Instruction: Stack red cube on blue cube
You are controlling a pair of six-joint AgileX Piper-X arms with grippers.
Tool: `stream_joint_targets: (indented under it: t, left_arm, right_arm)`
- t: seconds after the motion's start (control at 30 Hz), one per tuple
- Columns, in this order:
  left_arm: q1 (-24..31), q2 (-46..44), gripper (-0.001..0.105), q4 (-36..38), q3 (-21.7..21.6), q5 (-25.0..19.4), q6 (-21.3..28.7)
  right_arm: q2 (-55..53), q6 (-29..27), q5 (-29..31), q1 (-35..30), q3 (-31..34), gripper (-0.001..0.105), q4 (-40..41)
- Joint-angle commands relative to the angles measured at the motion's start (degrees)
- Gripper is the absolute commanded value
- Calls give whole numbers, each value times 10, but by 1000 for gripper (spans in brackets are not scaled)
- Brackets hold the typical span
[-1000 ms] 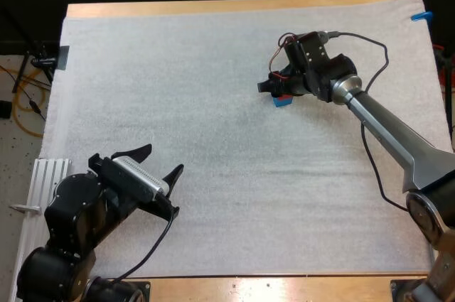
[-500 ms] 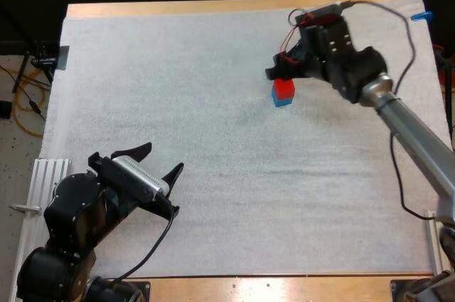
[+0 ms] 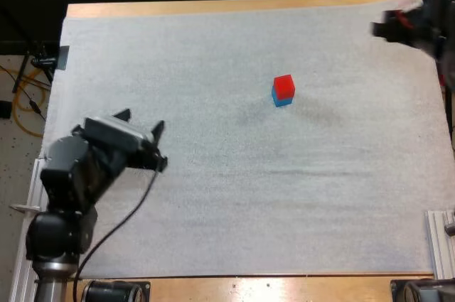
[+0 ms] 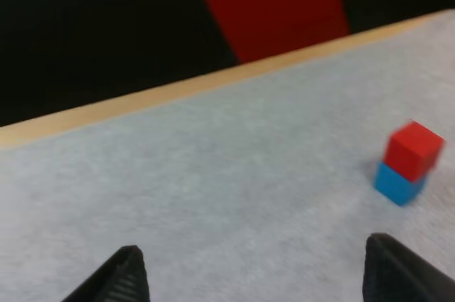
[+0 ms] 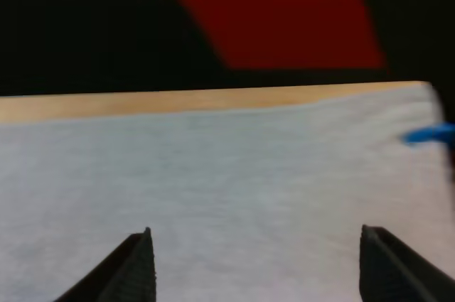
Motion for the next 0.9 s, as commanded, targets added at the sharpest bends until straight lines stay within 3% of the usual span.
stream_joint_targets:
  t: [0.0,0.13,0.33,0.43,0.6,0.87]
  left_arm:
    - [18,2,63,-16,-14,12,-10]
    - [48,3,63,-16,-38,37,-7]
    - [20,-32,63,-3,-52,41,9]
    - [3,-66,63,40,-52,41,22]
    - [-7,-147,63,103,-46,40,33]
    - [-7,-304,63,187,-34,40,37]
  right_arm:
    - [-28,-8,-10,-16,19,59,1]
    - [-104,-38,-11,-40,85,59,1]
    - [-257,-44,-10,-36,191,59,6]
    - [-339,-44,-10,-36,238,59,19]
    - [-481,-48,-10,-36,318,59,43]
    - [-658,-50,-19,-36,381,59,120]
